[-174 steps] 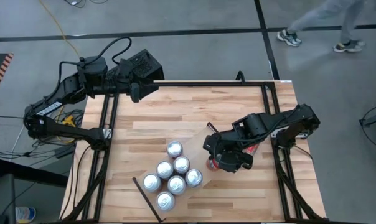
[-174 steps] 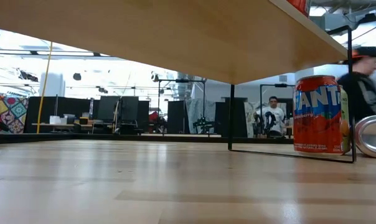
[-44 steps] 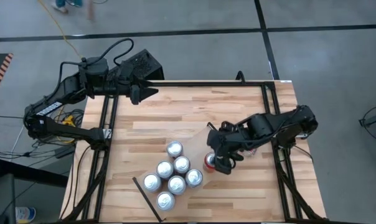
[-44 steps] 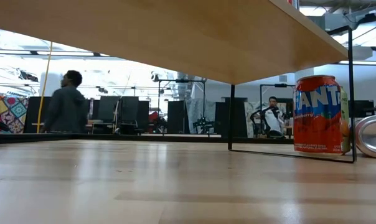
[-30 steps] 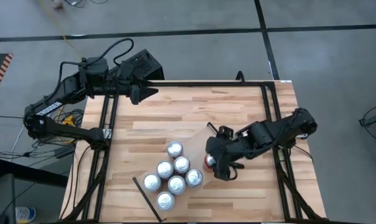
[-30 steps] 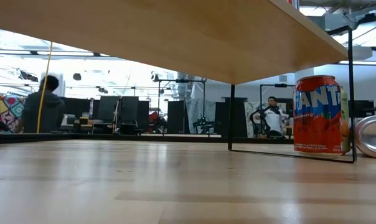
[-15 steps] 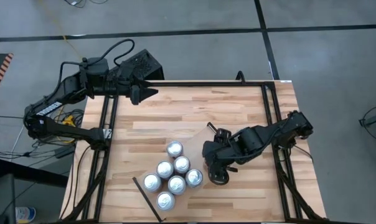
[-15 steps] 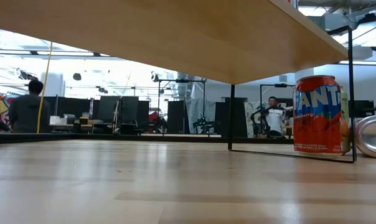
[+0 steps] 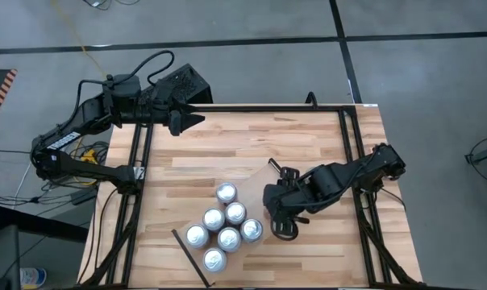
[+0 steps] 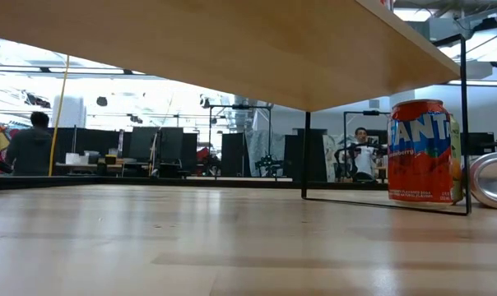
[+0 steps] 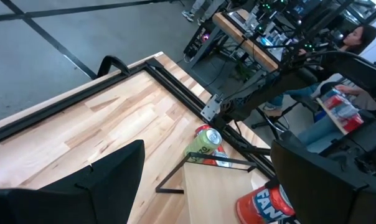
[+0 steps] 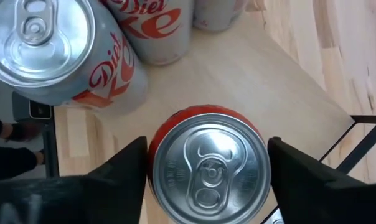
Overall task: Place canned beverage on shelf
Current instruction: Put the red soda can on the shelf
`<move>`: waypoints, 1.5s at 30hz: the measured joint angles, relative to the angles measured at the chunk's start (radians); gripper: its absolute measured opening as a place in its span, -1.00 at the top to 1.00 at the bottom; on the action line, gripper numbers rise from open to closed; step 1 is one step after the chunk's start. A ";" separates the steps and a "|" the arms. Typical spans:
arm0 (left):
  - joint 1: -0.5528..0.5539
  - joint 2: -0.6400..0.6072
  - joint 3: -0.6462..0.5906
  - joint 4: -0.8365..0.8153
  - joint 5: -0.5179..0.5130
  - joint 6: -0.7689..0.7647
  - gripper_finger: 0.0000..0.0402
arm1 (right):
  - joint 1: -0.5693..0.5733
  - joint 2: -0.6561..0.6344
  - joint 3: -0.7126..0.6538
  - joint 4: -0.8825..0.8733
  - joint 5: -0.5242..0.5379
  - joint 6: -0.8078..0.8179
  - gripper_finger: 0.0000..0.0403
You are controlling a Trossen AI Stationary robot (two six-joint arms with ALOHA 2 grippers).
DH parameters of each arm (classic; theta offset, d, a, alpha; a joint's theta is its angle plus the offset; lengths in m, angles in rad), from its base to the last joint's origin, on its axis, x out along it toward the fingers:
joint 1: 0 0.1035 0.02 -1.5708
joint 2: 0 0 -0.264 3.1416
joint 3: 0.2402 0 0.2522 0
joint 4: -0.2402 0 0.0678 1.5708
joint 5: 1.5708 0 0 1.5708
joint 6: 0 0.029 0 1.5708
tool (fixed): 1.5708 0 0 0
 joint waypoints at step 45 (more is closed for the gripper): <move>0.000 0.000 0.000 -0.022 -0.002 -0.004 -0.65 | 0.020 -0.003 -0.001 0.035 -0.193 -1.054 -0.17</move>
